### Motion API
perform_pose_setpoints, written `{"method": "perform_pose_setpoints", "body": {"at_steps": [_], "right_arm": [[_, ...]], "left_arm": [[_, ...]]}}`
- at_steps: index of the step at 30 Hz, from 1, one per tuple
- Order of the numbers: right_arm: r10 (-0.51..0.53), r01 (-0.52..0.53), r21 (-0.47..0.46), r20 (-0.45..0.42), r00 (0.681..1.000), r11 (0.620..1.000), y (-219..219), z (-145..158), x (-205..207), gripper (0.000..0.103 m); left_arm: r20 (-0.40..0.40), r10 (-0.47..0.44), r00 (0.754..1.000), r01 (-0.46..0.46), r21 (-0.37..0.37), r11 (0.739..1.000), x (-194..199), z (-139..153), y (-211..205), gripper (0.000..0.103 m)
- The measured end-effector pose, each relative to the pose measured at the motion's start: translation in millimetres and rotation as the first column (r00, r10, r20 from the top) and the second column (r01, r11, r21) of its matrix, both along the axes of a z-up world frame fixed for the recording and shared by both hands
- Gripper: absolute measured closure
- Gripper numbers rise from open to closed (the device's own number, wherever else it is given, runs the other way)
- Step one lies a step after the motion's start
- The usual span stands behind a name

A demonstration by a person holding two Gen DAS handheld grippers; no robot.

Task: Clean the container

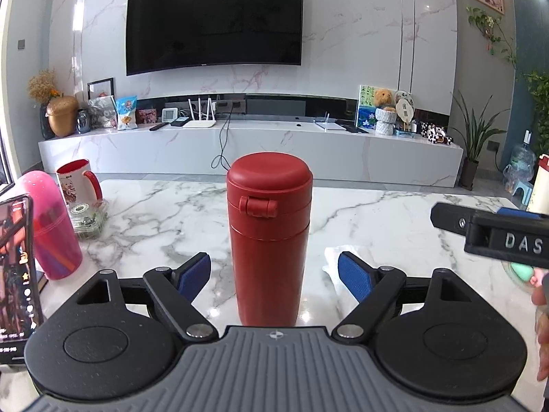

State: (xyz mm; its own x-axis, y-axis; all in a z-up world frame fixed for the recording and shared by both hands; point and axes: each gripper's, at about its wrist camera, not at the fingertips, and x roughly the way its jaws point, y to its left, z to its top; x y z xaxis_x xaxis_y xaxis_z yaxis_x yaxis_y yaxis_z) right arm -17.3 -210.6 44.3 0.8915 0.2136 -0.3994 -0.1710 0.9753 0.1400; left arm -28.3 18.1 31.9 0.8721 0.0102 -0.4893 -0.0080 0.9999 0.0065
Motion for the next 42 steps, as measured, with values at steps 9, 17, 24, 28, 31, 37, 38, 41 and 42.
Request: {"method": "perform_pose_setpoints", "body": {"at_steps": [9, 17, 24, 28, 31, 37, 38, 41, 42], "right_arm": [[0.011, -0.011, -0.036, 0.004, 1.000, 0.999, 1, -6, -31, 0.001], [0.000, -0.002, -0.044, -0.045, 0.999, 0.999, 2, -24, -44, 0.001], [0.023, -0.027, -0.061, -0.074, 0.997, 0.998, 7, -31, -38, 0.001], [0.021, -0.028, -0.065, -0.101, 0.995, 0.998, 5, -35, -34, 0.001], [0.021, -0.029, -0.066, -0.119, 0.993, 0.997, 2, -40, -29, 0.001], [0.007, -0.015, -0.047, -0.148, 0.989, 0.999, -5, -45, -21, 0.001], [0.006, -0.013, -0.045, -0.149, 0.989, 0.999, -5, -46, -20, 0.001], [0.000, -0.007, -0.040, -0.157, 0.988, 0.999, -8, -49, -16, 0.001], [-0.002, -0.004, -0.038, -0.160, 0.987, 0.999, -9, -50, -15, 0.001]], "left_arm": [[-0.020, 0.006, 1.000, -0.006, -0.009, 1.000, -6, -4, 2, 0.022], [-0.040, 0.039, 0.998, -0.038, 0.004, 0.999, -8, -11, 2, 0.021], [-0.074, 0.045, 0.996, -0.043, 0.034, 0.999, -6, -22, -2, 0.022], [-0.130, 0.022, 0.991, -0.020, 0.020, 1.000, 0, -30, -4, 0.021], [-0.155, 0.023, 0.988, -0.019, 0.029, 0.999, 3, -34, -6, 0.021], [-0.181, 0.018, 0.983, -0.016, 0.012, 1.000, 12, -38, -11, 0.022], [-0.188, 0.016, 0.982, -0.014, 0.012, 1.000, 14, -39, -13, 0.021], [-0.204, 0.012, 0.979, -0.009, 0.014, 1.000, 18, -41, -17, 0.022], [-0.207, 0.009, 0.978, -0.006, 0.015, 1.000, 18, -42, -19, 0.022]]}}
